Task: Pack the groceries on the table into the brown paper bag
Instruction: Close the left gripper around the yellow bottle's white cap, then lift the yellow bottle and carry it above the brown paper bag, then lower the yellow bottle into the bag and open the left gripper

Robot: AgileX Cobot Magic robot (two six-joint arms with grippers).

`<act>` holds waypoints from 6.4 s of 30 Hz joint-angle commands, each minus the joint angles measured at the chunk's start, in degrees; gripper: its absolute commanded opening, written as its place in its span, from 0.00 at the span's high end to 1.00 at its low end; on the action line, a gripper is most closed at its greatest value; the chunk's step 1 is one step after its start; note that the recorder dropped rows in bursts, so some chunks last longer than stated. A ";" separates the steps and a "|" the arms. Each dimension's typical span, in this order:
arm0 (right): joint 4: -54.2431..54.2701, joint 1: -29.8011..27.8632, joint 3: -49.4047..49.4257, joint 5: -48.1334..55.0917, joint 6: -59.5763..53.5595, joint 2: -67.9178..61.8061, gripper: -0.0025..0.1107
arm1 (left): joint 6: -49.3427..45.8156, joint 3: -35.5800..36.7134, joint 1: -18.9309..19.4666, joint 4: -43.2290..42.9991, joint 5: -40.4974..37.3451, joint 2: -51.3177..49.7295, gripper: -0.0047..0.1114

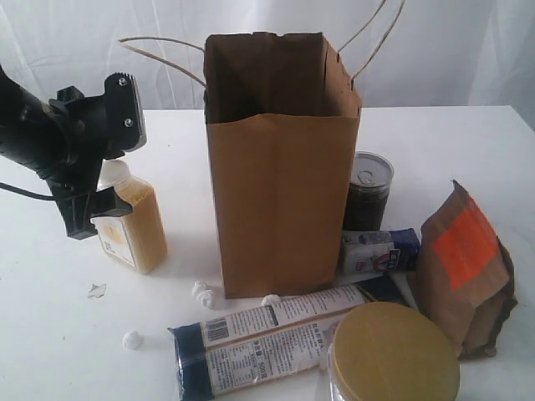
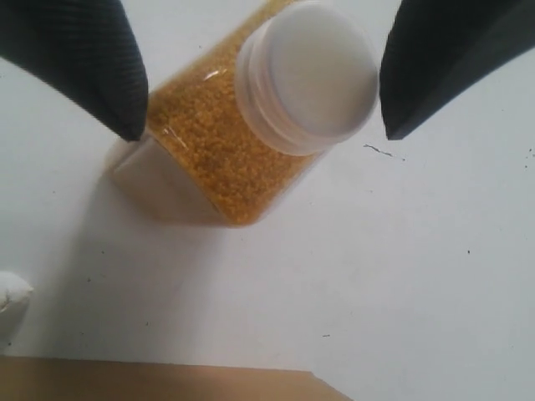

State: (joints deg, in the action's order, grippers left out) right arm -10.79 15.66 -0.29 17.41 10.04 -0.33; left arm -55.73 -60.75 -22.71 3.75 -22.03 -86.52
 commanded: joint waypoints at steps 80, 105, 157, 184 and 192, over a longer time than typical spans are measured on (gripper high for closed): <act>-0.21 -0.32 0.29 -0.35 0.24 0.33 0.98 | 55.73 1.93 12.38 -2.25 -18.81 5.88 0.62; -0.21 -0.32 0.29 -0.35 0.24 0.33 0.98 | 48.12 2.03 12.72 -2.72 -17.00 3.67 0.22; -0.21 -0.32 0.29 -0.35 0.24 0.33 0.98 | 14.25 -54.03 -1.75 29.88 -32.86 -2.61 0.96; -0.21 -0.32 0.29 -0.35 1.29 0.33 0.98 | 1.73 -54.03 -10.75 20.28 -30.63 -16.26 0.96; -0.21 -0.32 0.29 -0.35 1.29 0.33 0.98 | 0.23 -54.03 -10.75 19.29 -30.49 -19.75 0.96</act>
State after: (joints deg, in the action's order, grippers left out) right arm -10.79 15.66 -0.29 17.41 11.18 -0.33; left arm -55.10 -113.78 -33.30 20.58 -54.62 -107.01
